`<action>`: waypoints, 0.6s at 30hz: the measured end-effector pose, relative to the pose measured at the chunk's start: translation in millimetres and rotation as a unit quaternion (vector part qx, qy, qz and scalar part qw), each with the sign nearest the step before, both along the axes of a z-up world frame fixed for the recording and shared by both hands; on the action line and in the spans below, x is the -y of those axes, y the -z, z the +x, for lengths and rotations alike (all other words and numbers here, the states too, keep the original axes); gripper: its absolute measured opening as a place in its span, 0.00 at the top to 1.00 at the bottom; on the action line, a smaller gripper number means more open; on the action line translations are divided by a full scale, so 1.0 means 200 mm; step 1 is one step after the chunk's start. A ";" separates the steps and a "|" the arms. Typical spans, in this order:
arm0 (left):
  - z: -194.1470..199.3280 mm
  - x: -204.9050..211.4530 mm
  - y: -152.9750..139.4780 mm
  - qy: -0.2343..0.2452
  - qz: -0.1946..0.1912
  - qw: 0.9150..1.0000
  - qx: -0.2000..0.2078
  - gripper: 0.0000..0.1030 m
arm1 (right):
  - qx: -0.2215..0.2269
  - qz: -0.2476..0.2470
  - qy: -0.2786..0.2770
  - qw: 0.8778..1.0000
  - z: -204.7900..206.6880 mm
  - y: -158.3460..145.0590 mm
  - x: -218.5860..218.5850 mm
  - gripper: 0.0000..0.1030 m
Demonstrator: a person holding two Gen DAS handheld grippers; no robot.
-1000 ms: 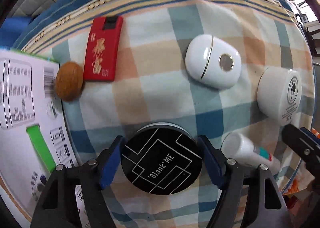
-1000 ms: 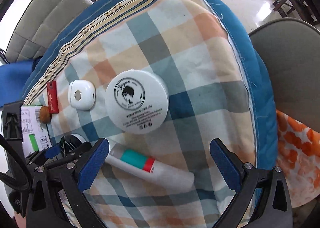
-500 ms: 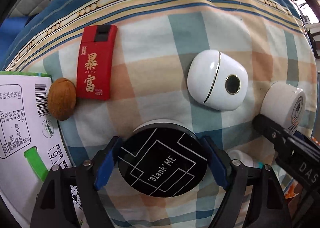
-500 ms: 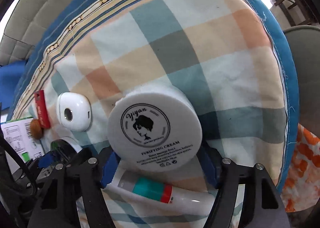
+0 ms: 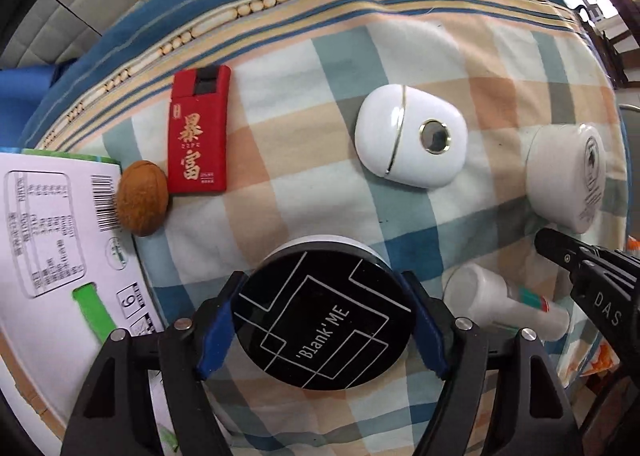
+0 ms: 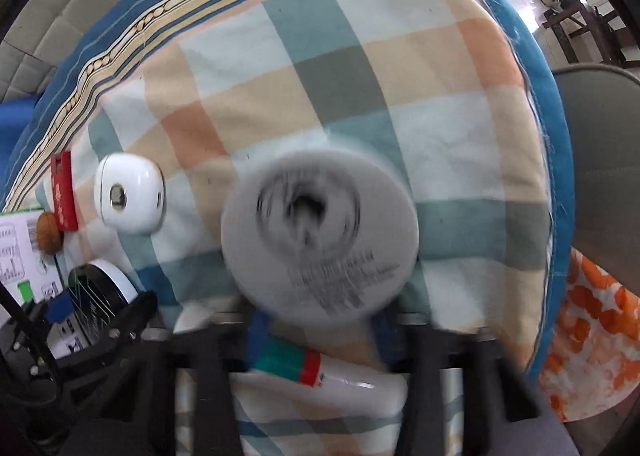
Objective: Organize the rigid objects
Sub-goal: 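Grasp the white cream jar with the right tool while the left tool grasps the black tin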
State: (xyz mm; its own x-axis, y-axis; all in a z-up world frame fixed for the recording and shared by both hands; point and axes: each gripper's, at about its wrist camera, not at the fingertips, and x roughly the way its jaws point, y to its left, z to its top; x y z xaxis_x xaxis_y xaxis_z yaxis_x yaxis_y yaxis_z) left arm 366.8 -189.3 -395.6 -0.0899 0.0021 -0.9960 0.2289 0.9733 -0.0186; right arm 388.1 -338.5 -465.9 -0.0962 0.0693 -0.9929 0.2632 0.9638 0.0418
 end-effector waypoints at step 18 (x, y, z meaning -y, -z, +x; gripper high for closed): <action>0.17 0.17 -0.13 -0.033 -0.037 0.999 0.016 0.28 | 0.044 0.039 0.050 0.997 0.09 -0.14 0.17 0.25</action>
